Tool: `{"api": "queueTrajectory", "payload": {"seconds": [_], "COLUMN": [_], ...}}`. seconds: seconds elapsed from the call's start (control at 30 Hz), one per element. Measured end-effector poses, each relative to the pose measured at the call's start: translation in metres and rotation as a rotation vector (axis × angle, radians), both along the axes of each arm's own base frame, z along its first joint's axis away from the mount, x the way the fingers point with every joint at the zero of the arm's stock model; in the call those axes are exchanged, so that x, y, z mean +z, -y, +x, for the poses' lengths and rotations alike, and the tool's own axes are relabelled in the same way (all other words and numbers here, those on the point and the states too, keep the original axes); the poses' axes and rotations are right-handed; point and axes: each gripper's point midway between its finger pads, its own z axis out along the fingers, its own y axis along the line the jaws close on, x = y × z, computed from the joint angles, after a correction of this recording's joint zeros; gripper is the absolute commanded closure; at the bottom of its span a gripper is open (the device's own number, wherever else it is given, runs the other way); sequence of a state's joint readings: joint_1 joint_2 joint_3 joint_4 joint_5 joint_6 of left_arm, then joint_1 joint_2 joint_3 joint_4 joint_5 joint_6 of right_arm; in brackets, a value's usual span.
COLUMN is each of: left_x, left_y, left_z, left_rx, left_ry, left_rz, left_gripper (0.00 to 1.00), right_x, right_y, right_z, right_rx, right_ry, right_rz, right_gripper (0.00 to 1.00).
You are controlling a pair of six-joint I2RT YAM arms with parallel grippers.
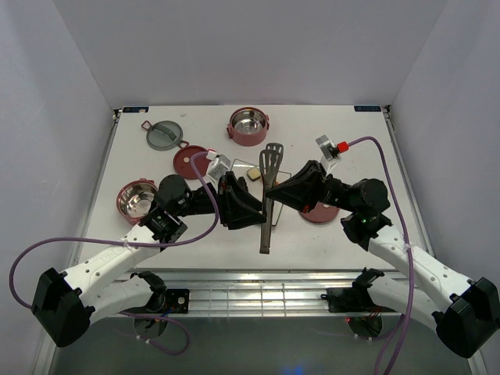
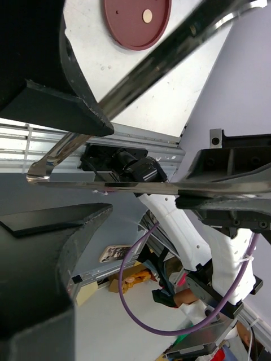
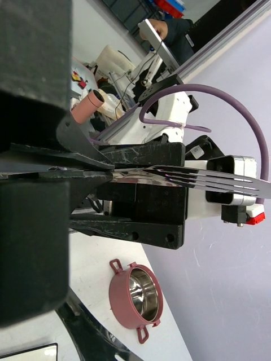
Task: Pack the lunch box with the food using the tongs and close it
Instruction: Pick up the clamp at the center of the board.
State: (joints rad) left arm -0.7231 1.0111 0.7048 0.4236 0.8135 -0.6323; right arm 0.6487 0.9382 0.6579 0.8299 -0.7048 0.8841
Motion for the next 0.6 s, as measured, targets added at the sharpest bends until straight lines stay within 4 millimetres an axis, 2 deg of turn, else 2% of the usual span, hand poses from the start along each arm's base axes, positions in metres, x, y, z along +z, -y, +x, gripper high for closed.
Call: {"api": "queueTrajectory", "payload": {"seconds": [0.1,0.13,0.17,0.43,0.53,0.6], "left_x": [0.000,0.002,0.003,0.008,0.001,-0.003], "left_y": [0.001,0.001,0.001,0.005,0.009,0.011], "left_z": [-0.004,-0.005,-0.007,-0.011,-0.008,-0.006], "left_rx": [-0.016,-0.022,-0.029,-0.049,-0.052,-0.053], "left_ry": [-0.009,-0.009,-0.010,-0.014,-0.041,-0.052], "left_rz": [-0.010,-0.015,-0.020,-0.043,-0.028,-0.020], "left_gripper": [0.43,0.50,0.52,0.62,0.70,0.79], "right_x": [0.000,0.001,0.001,-0.004,-0.011,-0.014], "right_y": [0.000,0.000,0.000,-0.001,-0.002,-0.002], "right_z": [0.002,0.002,0.003,0.007,0.008,0.008], "right_rx": [-0.009,-0.013,-0.017,-0.032,-0.032,-0.034], "right_ry": [0.001,0.000,0.000,-0.003,-0.015,-0.021], "right_rz": [0.003,0.004,0.005,-0.004,-0.014,-0.018], "right_gripper": [0.92,0.92,0.92,0.92,0.92,0.92]}}
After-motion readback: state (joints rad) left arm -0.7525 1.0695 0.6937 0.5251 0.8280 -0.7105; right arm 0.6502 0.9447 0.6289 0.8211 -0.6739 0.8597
